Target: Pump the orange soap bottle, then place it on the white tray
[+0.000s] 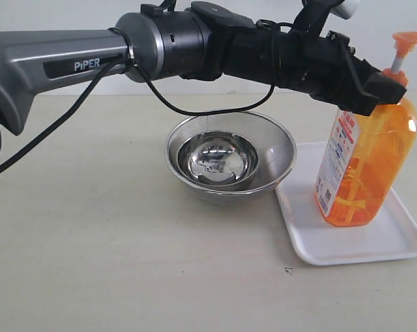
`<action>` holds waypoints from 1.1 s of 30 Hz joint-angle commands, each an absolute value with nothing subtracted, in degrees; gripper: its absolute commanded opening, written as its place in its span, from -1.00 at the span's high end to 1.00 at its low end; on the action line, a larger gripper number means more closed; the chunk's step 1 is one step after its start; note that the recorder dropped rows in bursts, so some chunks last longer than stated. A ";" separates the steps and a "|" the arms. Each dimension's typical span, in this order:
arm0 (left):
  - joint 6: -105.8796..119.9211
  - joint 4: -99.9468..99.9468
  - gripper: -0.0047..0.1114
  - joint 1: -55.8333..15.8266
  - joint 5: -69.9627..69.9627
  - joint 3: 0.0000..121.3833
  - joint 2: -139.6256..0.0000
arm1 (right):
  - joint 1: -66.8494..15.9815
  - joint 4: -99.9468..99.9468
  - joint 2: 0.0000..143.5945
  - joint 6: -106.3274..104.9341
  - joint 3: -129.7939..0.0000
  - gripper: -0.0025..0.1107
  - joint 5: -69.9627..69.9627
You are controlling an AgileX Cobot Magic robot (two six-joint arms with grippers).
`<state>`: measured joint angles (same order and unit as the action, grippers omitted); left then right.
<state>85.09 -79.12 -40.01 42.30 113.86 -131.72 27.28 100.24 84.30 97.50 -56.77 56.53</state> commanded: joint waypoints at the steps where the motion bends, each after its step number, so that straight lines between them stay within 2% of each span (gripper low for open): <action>1: 83.77 -78.41 0.84 -40.60 43.50 113.99 -131.41 | 25.96 99.95 83.96 96.37 -56.65 0.96 55.74; 7: 83.50 -78.42 0.84 -40.60 43.45 113.99 -131.41 | 21.51 99.95 83.96 94.28 -56.65 0.96 52.72; 21: 83.23 -78.42 0.84 -40.60 43.45 113.99 -131.41 | 21.51 99.74 82.33 92.29 -57.52 0.96 49.06; 33: 83.12 -78.42 0.84 -40.60 43.45 113.99 -131.41 | 21.51 99.95 82.45 97.77 -63.43 0.96 53.16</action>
